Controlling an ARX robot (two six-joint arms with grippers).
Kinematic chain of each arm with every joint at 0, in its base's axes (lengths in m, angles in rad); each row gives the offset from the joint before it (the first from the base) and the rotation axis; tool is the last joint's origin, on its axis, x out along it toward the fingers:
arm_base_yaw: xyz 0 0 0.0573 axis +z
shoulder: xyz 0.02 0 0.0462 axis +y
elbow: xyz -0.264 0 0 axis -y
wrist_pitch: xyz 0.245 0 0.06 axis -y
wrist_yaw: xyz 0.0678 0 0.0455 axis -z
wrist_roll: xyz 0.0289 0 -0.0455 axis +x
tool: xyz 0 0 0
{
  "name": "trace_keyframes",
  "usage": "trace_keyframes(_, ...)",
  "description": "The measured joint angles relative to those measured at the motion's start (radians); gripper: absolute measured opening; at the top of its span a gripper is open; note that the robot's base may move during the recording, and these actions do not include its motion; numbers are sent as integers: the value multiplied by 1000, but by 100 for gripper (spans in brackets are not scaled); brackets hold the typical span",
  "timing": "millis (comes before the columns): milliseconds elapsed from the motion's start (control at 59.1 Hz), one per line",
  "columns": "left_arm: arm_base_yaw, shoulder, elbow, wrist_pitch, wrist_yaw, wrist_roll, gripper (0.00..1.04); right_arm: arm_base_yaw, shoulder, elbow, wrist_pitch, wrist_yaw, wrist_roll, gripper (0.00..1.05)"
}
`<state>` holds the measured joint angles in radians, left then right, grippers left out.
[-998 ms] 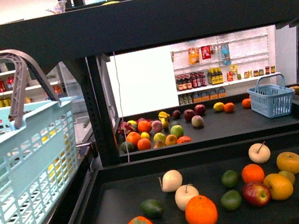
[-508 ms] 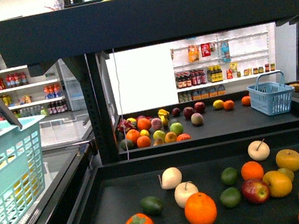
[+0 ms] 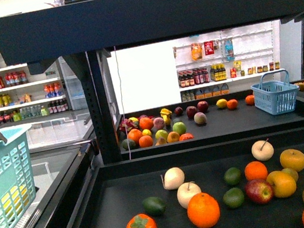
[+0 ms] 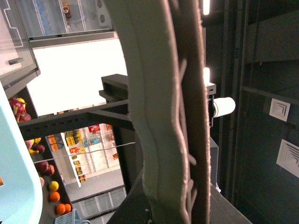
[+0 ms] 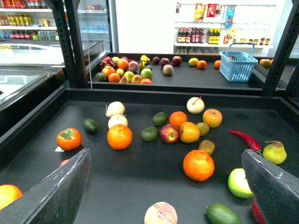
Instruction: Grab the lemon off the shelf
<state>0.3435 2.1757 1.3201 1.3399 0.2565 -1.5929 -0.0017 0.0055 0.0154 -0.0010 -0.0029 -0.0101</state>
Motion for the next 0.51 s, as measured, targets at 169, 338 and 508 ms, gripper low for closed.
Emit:
trace_keyframes(169,8,36,0,26,3,-17,8,0,0,0,0,0,0,97)
trace_keyframes(338,8,60,0,40,6,-21,8,0,0,0,0,0,0,97)
trace_keyframes(508,8,71,-12,44,5,-30,8,0,0,0,0,0,0,97)
